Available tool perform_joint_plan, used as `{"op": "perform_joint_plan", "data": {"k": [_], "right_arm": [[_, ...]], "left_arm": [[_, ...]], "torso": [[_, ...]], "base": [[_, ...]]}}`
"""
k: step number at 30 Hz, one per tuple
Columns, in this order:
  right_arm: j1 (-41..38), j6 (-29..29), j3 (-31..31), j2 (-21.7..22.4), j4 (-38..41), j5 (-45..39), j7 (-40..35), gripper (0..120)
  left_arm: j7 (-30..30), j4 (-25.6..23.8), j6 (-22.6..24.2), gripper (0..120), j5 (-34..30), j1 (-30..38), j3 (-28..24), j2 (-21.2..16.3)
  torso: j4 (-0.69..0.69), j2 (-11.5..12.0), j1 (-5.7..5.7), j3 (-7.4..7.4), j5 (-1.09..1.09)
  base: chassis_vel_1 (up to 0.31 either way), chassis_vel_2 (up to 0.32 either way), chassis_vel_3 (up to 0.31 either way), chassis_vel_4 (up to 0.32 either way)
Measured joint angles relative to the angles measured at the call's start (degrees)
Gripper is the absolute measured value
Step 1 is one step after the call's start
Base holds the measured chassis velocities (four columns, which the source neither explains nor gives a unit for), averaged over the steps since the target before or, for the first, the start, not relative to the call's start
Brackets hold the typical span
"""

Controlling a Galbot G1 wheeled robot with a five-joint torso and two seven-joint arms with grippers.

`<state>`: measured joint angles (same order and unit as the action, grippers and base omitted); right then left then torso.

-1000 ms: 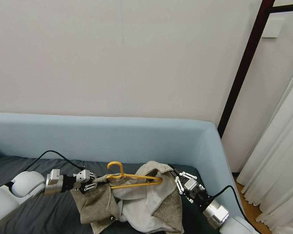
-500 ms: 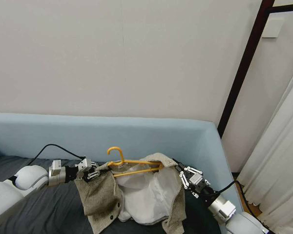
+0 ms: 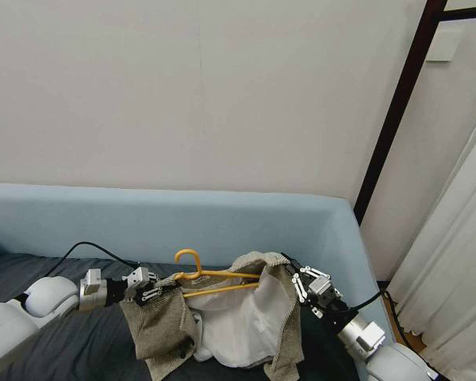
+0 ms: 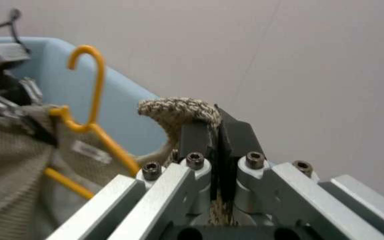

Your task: Pick up the clothes from the sofa and hang them on the clothes hanger.

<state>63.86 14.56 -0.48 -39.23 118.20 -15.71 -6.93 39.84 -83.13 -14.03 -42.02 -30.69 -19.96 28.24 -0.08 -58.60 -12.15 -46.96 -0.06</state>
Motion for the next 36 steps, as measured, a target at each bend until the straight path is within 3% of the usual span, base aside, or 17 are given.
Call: {"op": "perform_joint_plan", "data": {"k": [9, 19, 29, 36], "right_arm": [[5.1, 0.0, -0.6, 0.0, 4.2, 2.7, 0.3, 0], [7.6, 0.5, -1.8, -0.7, 5.3, 5.3, 1.3, 0], [-1.8, -1.7, -9.4, -2.9, 1.1, 5.1, 0.5, 0], [-4.1, -1.9, -12.8, -4.1, -0.7, 5.8, 0.4, 0]], "left_arm": [[-2.4, 1.7, 0.8, 7, -2.5, 7.2, -4.9, 3.6], [-4.1, 2.5, 1.1, 6, -3.9, 12.2, -6.7, 5.8], [-5.6, 0.0, 1.3, 6, -5.3, 18.0, -8.9, 5.9], [-5.5, -1.8, 1.3, 6, -7.1, 20.7, -10.2, 4.7]], "torso": [[0.01, 0.0, 0.0, 0.0, 0.02], [0.01, 0.0, 0.0, 0.0, 0.01], [0.02, 0.0, 0.0, 0.0, 0.02], [0.0, 0.0, 0.0, 0.0, 0.03]], "base": [[0.0, 0.0, 0.0, 0.0], [0.0, 0.0, 0.0, 0.0], [0.0, 0.0, 0.0, 0.0], [0.0, 0.0, 0.0, 0.0]]}}
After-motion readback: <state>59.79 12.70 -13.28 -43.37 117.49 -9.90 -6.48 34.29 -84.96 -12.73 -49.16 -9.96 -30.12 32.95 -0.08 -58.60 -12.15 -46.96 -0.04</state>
